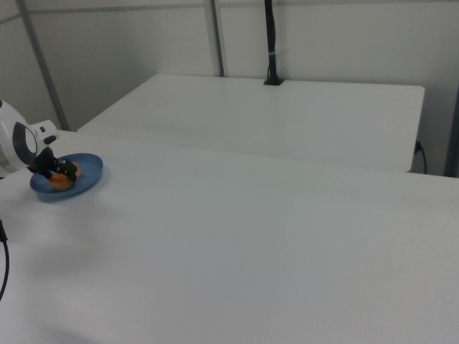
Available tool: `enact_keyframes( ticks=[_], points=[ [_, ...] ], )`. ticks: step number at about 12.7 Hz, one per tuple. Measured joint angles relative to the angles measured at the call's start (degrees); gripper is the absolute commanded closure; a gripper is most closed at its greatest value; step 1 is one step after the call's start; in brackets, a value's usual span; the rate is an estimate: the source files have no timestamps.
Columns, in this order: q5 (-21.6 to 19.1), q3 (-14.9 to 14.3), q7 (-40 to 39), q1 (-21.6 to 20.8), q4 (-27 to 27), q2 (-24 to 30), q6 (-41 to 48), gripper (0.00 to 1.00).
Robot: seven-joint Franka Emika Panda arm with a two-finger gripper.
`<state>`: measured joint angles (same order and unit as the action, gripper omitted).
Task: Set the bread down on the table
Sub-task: 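Lower the open gripper around the bread roll and close it, then lift the bread roll off the plate and carry it away from the plate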
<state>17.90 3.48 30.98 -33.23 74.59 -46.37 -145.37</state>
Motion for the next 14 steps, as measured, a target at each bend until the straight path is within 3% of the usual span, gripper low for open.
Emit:
enact_keyframes(
  ticks=[2,3,14],
  points=[
    [0.20,0.00,0.05,0.00,0.47,0.00,0.00,0.56],
    [0.21,0.00,0.06,0.00,0.59,0.00,0.00,0.59],
    [0.20,-0.11,1.00,1.26,-0.02,2.80,-0.06,0.60]
  ],
)
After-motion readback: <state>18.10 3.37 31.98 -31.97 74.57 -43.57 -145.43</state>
